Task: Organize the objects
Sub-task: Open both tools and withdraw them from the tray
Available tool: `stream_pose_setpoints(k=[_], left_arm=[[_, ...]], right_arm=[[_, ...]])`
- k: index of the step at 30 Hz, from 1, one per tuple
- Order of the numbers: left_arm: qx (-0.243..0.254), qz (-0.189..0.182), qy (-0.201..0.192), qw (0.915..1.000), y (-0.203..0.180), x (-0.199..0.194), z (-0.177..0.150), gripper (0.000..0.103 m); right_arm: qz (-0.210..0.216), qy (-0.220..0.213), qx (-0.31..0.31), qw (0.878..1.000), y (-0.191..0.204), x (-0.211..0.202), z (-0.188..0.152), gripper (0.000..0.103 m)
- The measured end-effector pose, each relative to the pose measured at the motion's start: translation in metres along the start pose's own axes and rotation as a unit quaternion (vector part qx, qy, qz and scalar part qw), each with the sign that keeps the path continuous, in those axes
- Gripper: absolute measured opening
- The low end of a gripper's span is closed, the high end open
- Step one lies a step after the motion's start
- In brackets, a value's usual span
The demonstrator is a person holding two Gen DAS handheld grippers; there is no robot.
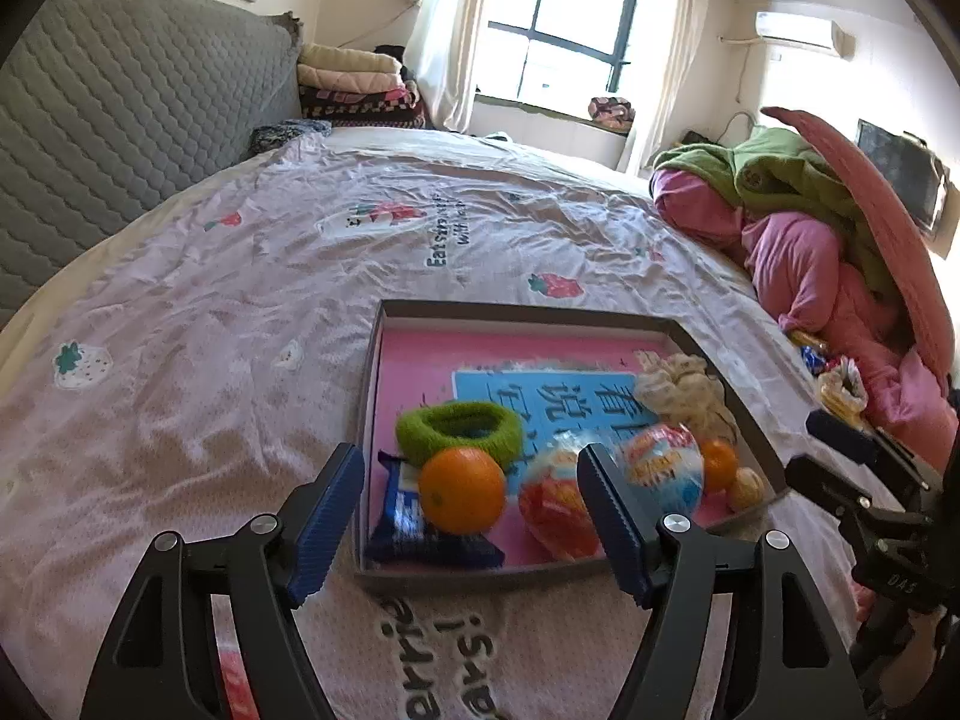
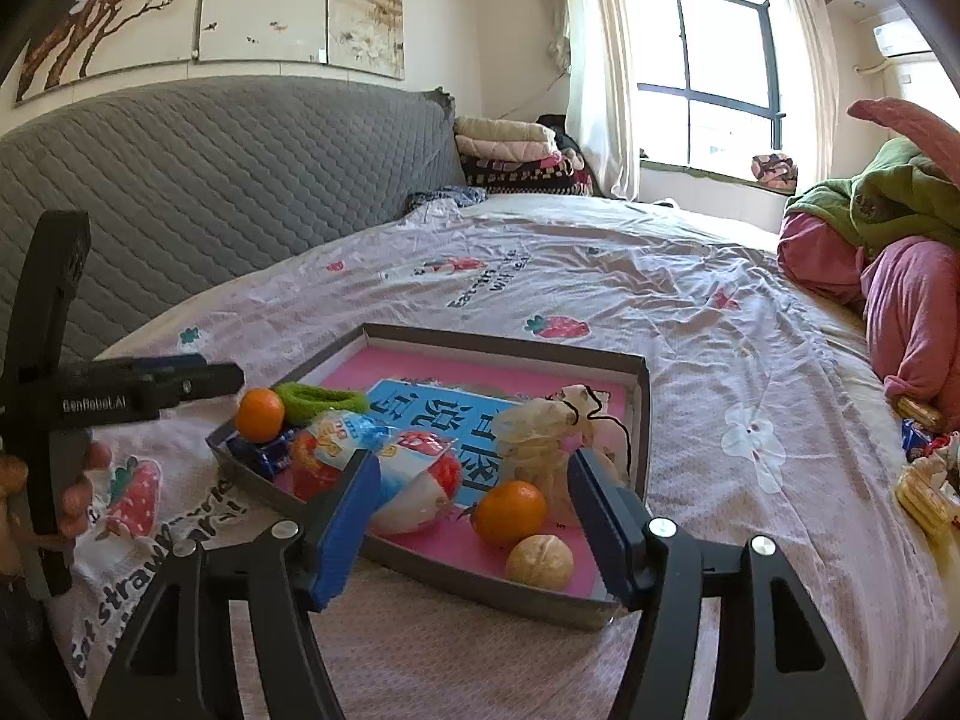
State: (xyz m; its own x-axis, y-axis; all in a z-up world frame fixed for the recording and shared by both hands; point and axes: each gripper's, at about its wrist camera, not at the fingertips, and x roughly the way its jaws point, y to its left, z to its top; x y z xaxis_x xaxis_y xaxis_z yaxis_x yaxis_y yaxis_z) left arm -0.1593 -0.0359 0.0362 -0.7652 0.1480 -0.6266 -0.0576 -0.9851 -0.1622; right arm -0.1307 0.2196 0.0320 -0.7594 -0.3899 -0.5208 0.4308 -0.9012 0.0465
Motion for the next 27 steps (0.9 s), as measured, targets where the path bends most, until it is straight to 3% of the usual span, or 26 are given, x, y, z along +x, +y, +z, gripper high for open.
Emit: stream_pose_setpoints(k=[17,27], left_arm=[[0.039,0.052,-0.003,0.9979,-0.029,-0.024,-0.034,0.079],[0.028,0.041,0.008,0.9987,-0.032,-0.035,-0.048,0.079]], right_arm=[[-0.017,-0.012,0.028,0.999,0.009,-0.024,-0.023,0.074],[-0.021,-0.011,0.018,1.0,0.024,-0.033,-0.031,0.074]])
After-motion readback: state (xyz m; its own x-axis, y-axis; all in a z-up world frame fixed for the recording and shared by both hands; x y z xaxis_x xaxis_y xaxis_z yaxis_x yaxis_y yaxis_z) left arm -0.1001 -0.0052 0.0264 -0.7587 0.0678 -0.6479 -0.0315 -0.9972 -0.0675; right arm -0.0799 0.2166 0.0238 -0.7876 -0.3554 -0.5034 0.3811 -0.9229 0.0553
